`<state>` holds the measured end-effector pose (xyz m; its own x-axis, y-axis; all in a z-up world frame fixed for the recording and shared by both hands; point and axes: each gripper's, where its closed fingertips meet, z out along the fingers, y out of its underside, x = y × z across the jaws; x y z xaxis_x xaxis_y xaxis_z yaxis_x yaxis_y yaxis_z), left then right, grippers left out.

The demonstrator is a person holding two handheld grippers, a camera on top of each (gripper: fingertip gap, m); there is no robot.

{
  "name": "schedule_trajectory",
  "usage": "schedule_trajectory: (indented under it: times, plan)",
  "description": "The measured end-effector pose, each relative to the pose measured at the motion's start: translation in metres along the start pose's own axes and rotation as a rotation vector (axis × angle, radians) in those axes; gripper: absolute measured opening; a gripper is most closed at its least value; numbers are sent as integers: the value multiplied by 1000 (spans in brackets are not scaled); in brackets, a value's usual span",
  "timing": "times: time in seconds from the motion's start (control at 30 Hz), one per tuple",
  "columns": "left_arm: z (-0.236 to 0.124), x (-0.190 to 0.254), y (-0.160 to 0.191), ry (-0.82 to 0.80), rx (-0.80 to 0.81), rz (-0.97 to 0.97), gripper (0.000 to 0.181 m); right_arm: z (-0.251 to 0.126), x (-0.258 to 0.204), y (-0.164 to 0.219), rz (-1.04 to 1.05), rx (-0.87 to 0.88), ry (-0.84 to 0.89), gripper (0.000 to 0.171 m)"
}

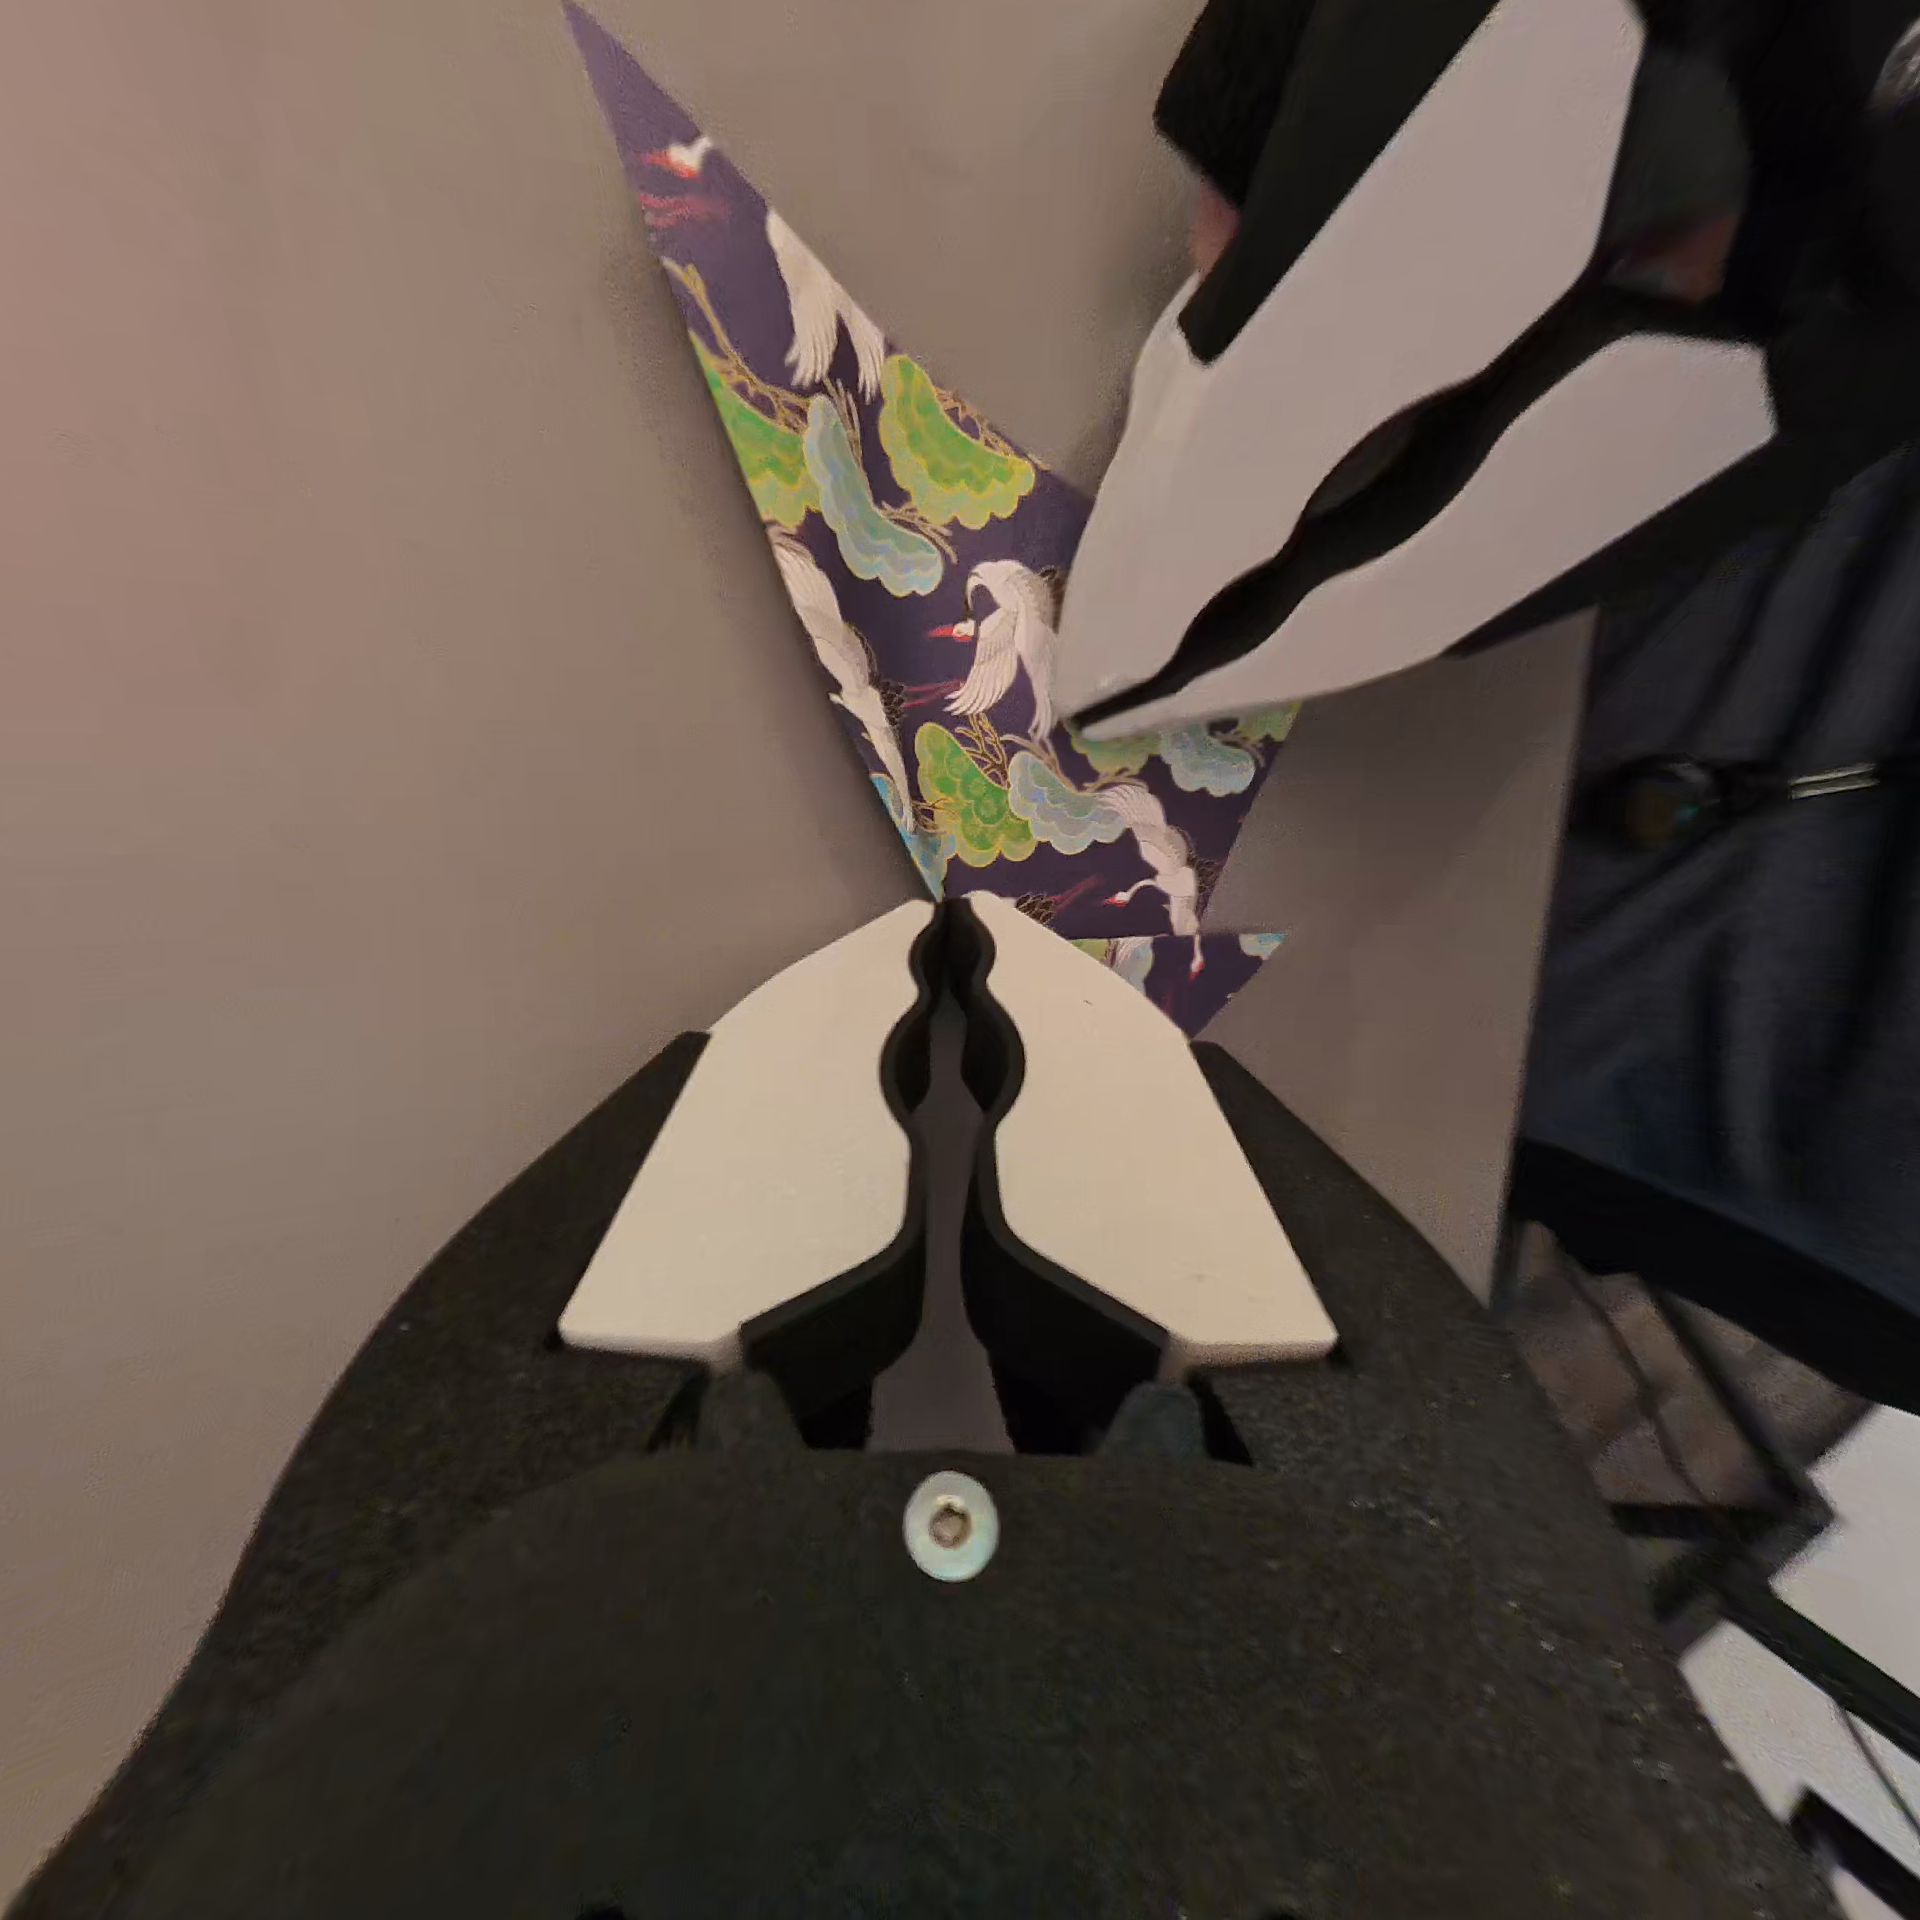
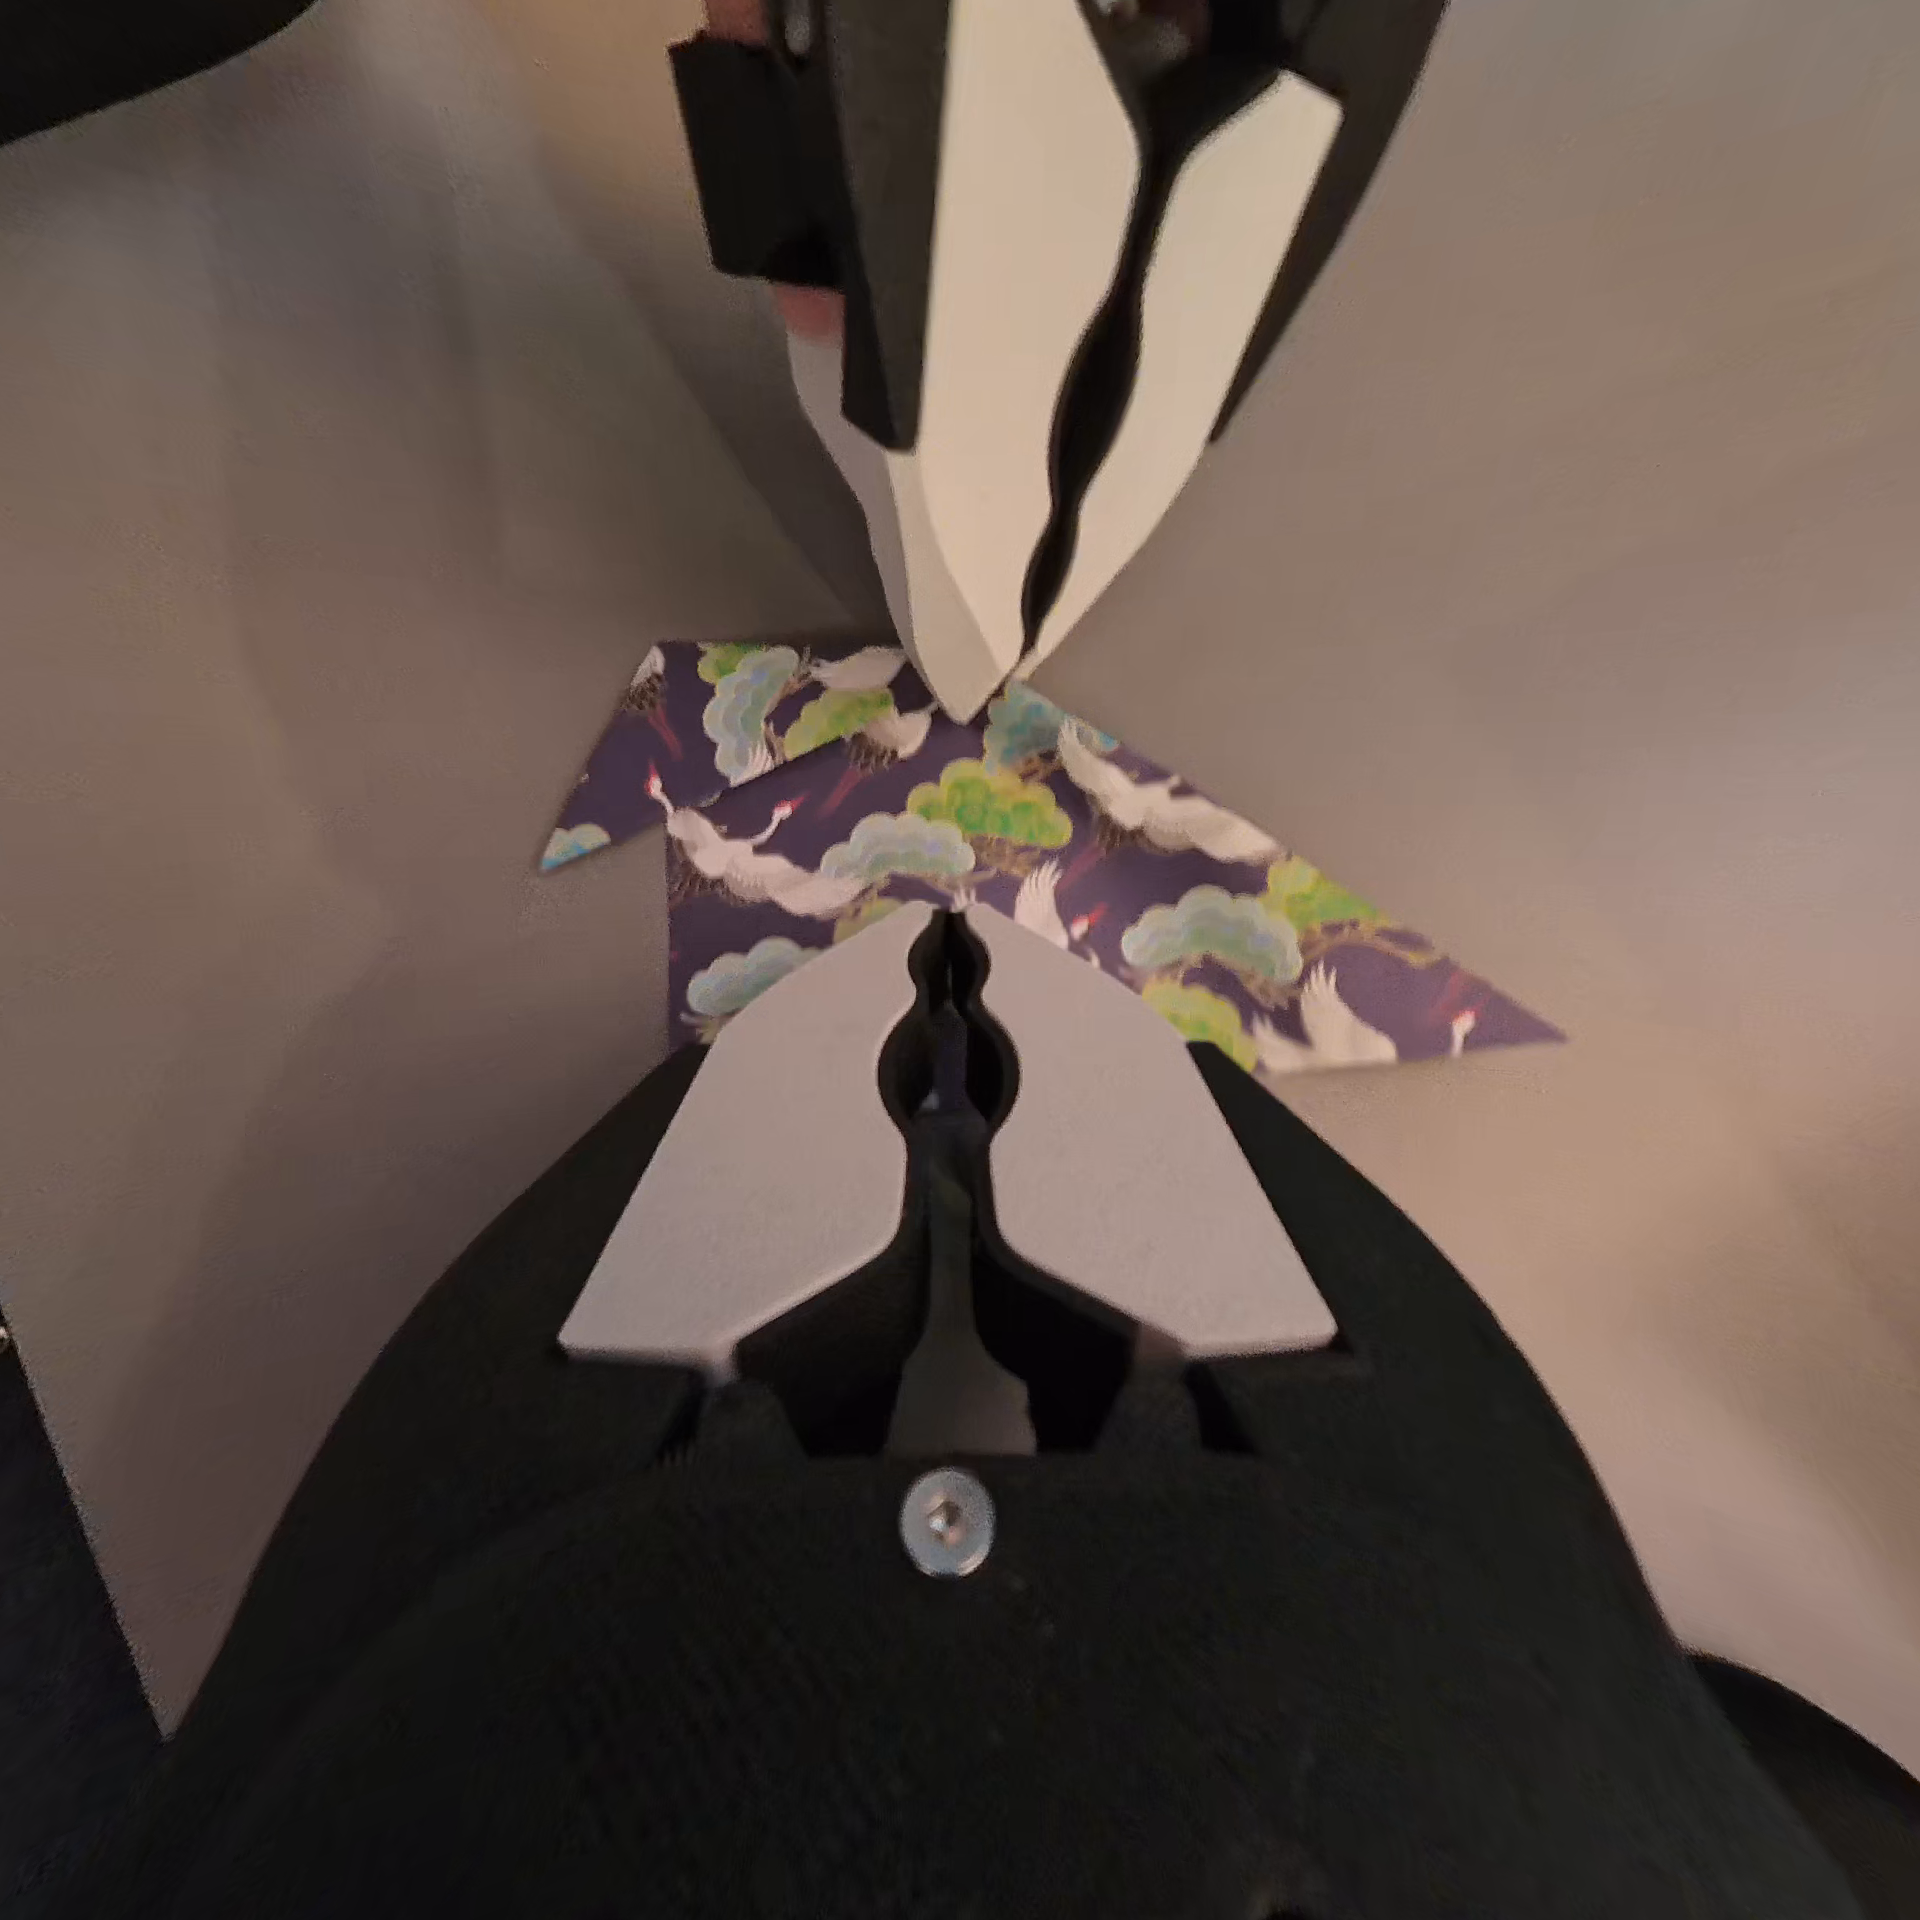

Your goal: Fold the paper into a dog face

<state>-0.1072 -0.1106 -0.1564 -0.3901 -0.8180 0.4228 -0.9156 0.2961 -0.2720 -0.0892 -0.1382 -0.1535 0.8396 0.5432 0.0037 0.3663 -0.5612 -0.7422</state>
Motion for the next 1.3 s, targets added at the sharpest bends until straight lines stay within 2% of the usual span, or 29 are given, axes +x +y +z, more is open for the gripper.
schedule_trajectory:
  times: [0.17,0.37,0.47,0.57,0.7,0.93,1.13,1.27,1.3]
  plan:
    - [-4,-5,4,-8,28,-13,0,-1,12,3,46,-43,89,17]
    - [-4,-6,4,-48,30,31,0,-3,12,5,59,-56,103,18]
    - [-5,-9,4,-97,40,79,0,-14,20,6,7,-74,89,26]
    - [-7,-11,6,-143,61,150,0,-42,51,-14,-82,66,113,34]
    - [-8,-13,7,-189,78,262,0,-57,64,-40,-153,210,-97,40]
    - [-9,-16,7,-198,136,304,0,-21,81,-42,-86,61,-260,48]
    - [-13,-21,12,-235,164,338,0,-10,82,-42,119,11,-489,53]
    - [-15,-22,14,-233,204,335,0,-2,77,-42,193,43,-574,48]
    - [-16,-23,15,-234,214,334,0,1,76,-40,186,40,-574,42]
